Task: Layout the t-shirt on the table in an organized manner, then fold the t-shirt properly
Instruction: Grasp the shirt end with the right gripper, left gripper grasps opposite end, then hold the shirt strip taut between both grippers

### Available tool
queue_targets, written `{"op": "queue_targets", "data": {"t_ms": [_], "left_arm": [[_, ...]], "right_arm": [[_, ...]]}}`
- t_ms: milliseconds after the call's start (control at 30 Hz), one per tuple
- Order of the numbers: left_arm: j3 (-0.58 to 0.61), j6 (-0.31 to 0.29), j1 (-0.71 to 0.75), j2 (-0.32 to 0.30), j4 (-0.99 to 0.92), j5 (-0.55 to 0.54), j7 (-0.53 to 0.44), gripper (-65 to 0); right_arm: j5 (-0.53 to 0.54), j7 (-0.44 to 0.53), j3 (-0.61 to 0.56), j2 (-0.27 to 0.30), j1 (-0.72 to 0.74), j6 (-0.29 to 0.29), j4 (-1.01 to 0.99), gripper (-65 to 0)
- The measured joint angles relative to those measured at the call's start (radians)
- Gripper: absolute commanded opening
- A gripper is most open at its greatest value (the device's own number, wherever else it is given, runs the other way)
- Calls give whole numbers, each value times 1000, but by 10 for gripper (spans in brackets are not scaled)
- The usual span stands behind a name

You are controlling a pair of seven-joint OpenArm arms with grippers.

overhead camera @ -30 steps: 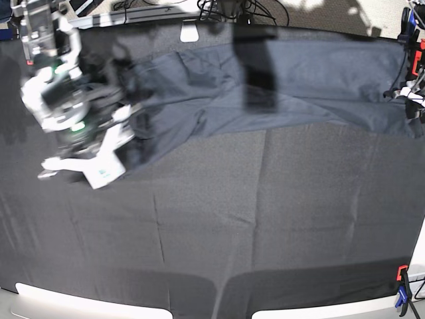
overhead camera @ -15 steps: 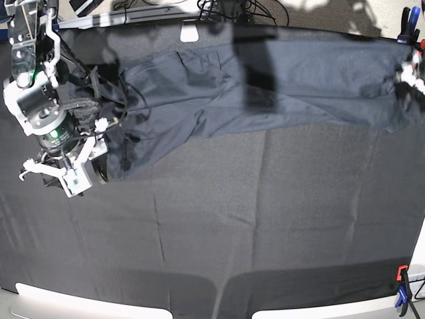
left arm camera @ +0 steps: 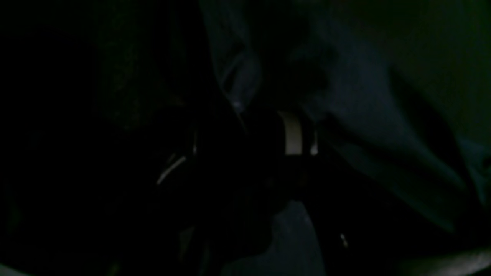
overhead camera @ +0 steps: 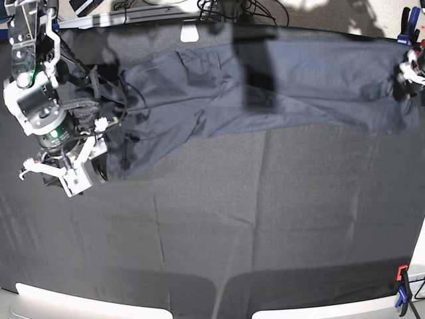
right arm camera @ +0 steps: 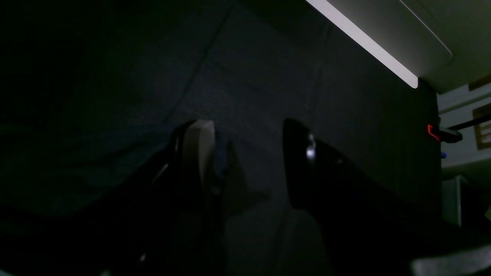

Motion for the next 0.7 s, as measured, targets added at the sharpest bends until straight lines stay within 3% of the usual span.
{"op": "queue_targets", "data": {"t_ms": [100,200,267,367,567,700], "left_arm": [[0,-49,-13,0,-6,-72,82,-435],[0,-48,-11,1,-8,-131,112,-437],[0,-48,-10,1,-8,-138,112,-500],[0,-48,-10,6,-8,-138,100,-650],[-2,-48,-11,34,-8,-125,-43,-650],[-72,-48,-31,37,-10,-8,-96,-650]], "right_arm": [[0,0,0,0,0,0,0,-368],[0,0,0,0,0,0,0,-368],[0,0,0,0,0,0,0,-368],[0,0,0,0,0,0,0,-368],[0,-5,0,0,0,0,0,-368],[-31,-25,0,0,0,0,0,-368]]}}
